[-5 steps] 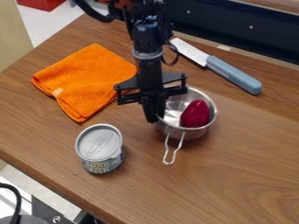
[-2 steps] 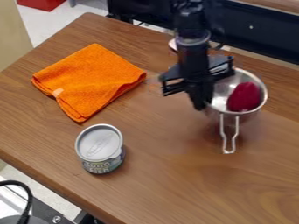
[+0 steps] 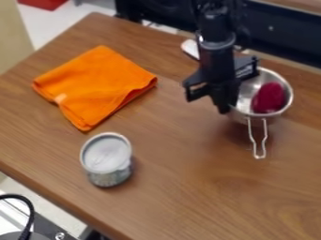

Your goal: Move the silver pot that has a red thing inside to the top of the wooden table

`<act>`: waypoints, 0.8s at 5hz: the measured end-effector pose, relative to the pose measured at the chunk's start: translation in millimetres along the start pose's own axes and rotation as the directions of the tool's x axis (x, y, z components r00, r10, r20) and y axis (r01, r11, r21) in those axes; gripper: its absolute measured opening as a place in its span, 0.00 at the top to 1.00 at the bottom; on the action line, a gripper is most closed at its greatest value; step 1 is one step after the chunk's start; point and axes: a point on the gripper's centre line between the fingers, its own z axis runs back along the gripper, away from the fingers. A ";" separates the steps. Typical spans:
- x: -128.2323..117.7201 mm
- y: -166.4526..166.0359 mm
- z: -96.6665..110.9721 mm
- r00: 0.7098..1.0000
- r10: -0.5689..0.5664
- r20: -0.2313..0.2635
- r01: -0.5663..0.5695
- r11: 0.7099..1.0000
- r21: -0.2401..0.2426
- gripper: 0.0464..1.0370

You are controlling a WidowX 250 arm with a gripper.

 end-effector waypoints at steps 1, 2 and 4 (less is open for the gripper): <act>-0.7 2.3 -2.9 1.000 0.003 0.005 -0.003 1.000 -0.002 0.99; -0.6 4.8 -9.4 1.000 0.004 0.002 -0.004 1.000 0.004 0.99; 1.5 10.5 -24.1 1.000 0.017 0.026 -0.018 1.000 0.014 0.99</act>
